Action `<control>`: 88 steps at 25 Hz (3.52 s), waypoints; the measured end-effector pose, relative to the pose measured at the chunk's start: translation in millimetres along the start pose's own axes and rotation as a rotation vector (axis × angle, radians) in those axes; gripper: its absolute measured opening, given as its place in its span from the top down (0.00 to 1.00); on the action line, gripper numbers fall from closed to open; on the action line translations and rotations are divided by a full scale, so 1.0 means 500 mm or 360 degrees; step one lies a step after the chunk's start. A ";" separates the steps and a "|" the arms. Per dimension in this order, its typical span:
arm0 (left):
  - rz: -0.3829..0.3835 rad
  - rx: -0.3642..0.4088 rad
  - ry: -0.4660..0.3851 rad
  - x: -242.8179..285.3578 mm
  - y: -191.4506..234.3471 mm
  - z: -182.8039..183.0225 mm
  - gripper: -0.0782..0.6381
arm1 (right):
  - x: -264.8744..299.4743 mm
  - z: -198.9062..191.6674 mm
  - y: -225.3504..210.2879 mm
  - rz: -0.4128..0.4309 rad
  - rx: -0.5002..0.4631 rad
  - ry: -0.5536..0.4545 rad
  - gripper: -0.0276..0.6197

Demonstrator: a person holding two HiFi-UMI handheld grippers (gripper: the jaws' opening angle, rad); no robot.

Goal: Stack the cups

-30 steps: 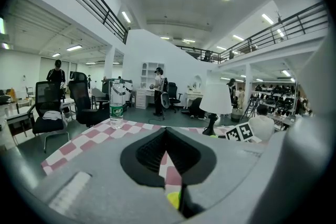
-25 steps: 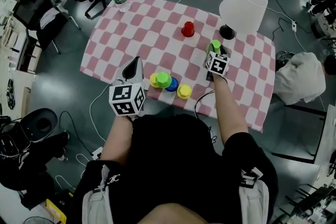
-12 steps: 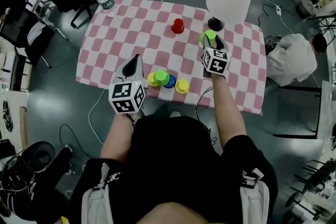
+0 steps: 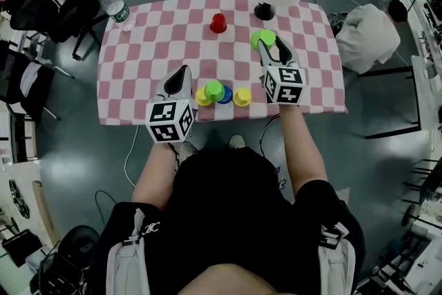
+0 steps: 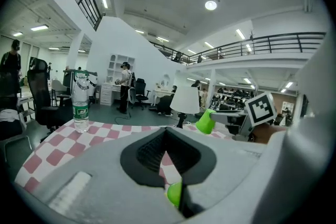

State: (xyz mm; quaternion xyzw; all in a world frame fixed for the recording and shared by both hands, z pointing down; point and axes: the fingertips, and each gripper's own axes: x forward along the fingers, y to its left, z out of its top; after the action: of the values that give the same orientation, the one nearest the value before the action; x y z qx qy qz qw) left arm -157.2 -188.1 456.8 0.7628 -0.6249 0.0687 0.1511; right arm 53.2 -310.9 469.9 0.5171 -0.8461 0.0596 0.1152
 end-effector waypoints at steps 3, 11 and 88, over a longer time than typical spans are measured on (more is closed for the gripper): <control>-0.0070 0.0003 0.0013 -0.001 -0.001 -0.005 0.87 | -0.048 -0.005 0.044 0.0025 0.0002 0.0004 0.64; -0.0219 -0.0004 0.0034 0.011 -0.019 -0.014 0.87 | -0.119 -0.105 0.137 0.0072 -0.0005 0.0125 0.64; -0.0348 0.0169 -0.0135 -0.063 0.008 0.109 0.87 | -0.185 0.202 0.253 0.0069 -0.0350 -0.0456 0.95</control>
State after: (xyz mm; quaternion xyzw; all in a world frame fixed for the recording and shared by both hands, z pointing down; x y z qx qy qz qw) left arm -172.4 -176.7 396.5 0.8357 -0.5392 0.0526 0.0906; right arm -32.2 -195.4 350.7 0.4862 -0.8662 -0.1050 0.0481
